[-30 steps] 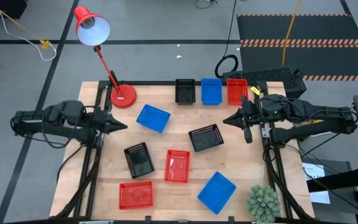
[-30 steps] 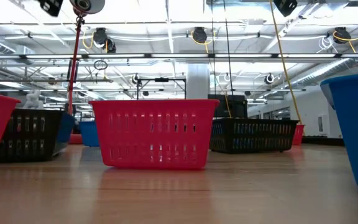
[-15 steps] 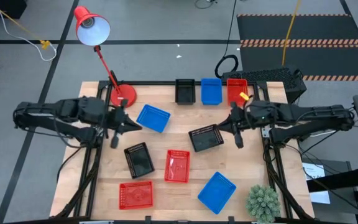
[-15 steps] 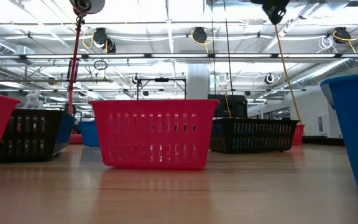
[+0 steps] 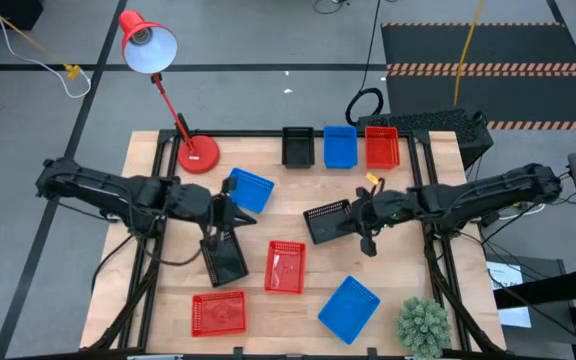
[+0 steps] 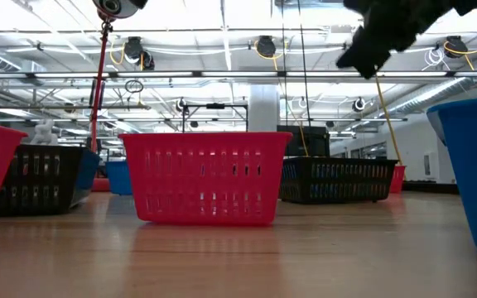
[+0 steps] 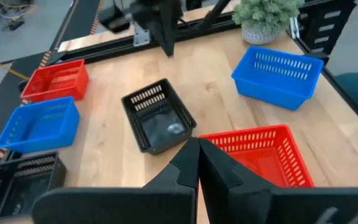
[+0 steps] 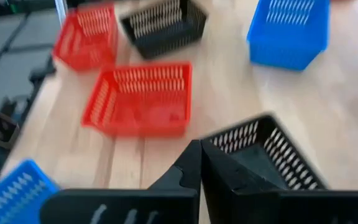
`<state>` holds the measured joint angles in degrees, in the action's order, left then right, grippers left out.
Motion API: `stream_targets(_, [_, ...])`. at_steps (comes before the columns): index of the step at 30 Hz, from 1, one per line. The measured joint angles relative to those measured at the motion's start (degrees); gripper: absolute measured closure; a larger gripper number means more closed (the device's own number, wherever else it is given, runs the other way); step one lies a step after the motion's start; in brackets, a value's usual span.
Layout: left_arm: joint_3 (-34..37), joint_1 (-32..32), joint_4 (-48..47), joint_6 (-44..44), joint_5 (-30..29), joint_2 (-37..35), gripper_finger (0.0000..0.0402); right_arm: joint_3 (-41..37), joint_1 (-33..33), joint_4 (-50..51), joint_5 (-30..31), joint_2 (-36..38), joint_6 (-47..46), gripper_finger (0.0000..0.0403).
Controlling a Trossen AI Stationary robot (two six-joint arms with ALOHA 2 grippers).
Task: Stack baskets by color
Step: Stack the middle black basket on top of the top black basket
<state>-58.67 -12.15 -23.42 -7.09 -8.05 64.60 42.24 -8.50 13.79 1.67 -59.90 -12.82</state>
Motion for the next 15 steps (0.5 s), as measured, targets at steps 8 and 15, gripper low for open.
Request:
stream_targets(8, [0.0, 0.1, 1.4, -2.6, 0.0, 3.7, 0.0394, -0.1, -0.3, 5.9, -0.2, -5.1, 1.6, 0.0403])
stream_targets(15, [0.1, 0.6, 3.8, -7.4, 0.0, 3.8, 0.0394, -0.1, 1.0, 8.8, -0.3, -7.8, 6.1, 0.0393])
